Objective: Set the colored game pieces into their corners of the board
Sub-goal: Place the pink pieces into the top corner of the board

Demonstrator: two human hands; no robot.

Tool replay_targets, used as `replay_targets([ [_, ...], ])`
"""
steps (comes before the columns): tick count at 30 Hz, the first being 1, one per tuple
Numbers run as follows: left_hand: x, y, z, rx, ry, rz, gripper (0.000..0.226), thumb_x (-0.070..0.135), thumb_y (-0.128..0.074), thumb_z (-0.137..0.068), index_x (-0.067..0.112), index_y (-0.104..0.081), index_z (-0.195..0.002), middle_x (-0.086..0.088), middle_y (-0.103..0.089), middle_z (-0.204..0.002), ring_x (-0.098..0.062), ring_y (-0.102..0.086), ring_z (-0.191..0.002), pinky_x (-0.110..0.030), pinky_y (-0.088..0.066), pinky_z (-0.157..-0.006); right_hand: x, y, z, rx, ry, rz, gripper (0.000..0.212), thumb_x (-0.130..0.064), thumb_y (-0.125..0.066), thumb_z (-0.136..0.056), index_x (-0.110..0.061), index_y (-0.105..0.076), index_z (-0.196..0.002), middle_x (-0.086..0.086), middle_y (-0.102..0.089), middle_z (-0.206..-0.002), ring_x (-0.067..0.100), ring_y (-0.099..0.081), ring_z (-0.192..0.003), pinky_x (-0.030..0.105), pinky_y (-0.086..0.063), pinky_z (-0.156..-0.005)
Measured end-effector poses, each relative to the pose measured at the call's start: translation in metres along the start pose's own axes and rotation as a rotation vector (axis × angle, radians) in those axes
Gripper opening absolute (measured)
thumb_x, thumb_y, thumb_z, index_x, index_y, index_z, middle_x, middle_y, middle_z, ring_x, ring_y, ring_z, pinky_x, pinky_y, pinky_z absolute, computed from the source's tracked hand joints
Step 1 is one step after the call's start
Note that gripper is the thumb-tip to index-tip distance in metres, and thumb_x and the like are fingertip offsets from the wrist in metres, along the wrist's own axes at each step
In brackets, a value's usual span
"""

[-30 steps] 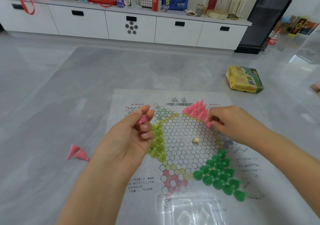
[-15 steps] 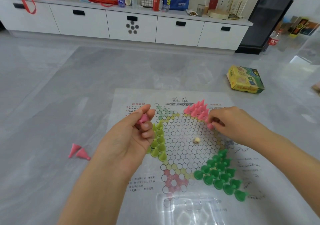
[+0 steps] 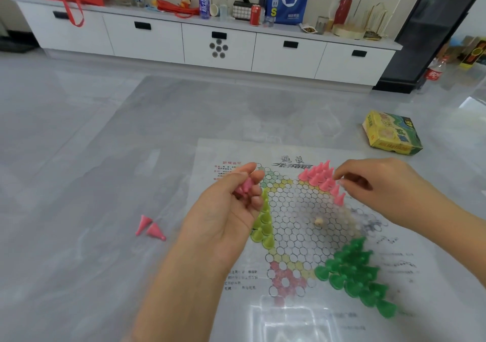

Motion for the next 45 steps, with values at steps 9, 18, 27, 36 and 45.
replay_targets([
  [9,0.078,0.050,0.009,0.128,-0.326,0.212,0.024,0.008,-0.037,-0.090,0.000,-0.059,-0.088,-0.012,-0.060,-0.089,-0.018,-0.061,-0.075,-0.020,-0.054,-0.065,-0.142,-0.026,-0.025,-0.112,0.443,-0.109,0.021,-0.026,-0.048,-0.092,-0.023,-0.060,-0.108,-0.011,-0.060,-0.101,-0.002,-0.041,-0.071,0.018,-0.040,-0.074],
  [18,0.115,0.099,0.022,0.190,-0.343,0.273,0.031,0.013,-0.031,-0.093,0.004,-0.061,-0.092,-0.013,-0.063,-0.101,-0.024,-0.060,-0.100,-0.032,-0.049,-0.084,-0.228,-0.090,-0.043,-0.284,0.557,-0.158,0.046,-0.025,-0.057,-0.086,-0.023,-0.043,-0.130,0.004,-0.044,-0.120,0.023,-0.057,-0.098,0.035,-0.048,-0.083],
  [27,0.117,0.114,0.022,0.242,-0.270,0.440,0.027,0.003,-0.033,-0.089,0.005,-0.055,-0.075,-0.008,-0.057,-0.063,-0.014,-0.053,-0.048,-0.015,-0.045,-0.046,-0.238,-0.101,-0.049,-0.267,0.561,-0.065,0.015,-0.014,-0.048,-0.085,-0.015,-0.054,-0.098,0.006,-0.051,-0.100,0.029,-0.056,-0.088,0.035,-0.044,-0.073],
  [36,0.076,0.076,0.013,0.059,-0.062,0.396,0.024,0.004,-0.032,-0.090,-0.002,-0.055,-0.084,-0.015,-0.055,-0.075,-0.019,-0.057,-0.053,-0.028,-0.053,-0.071,-0.209,-0.021,-0.061,0.124,0.409,-0.493,0.018,-0.008,-0.057,-0.077,-0.022,-0.063,-0.086,-0.001,-0.059,-0.082,0.008,-0.054,-0.069,0.021,-0.046,-0.067],
  [45,0.051,0.041,0.010,-0.022,-0.040,0.270,0.017,0.005,-0.043,-0.087,0.000,-0.056,-0.077,-0.013,-0.057,-0.073,-0.013,-0.053,-0.039,-0.026,-0.056,-0.059,-0.161,-0.003,-0.039,0.135,0.233,-0.633,0.019,-0.006,-0.060,-0.082,-0.021,-0.062,-0.093,-0.005,-0.058,-0.093,0.009,-0.059,-0.075,0.021,-0.053,-0.072],
])
Point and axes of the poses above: each hand's wrist, its own z-axis away from the middle knuckle, its own y-axis out of the back of the hand, x = y × z, the point moved 4 cm from there along -z, towards the middle knuckle
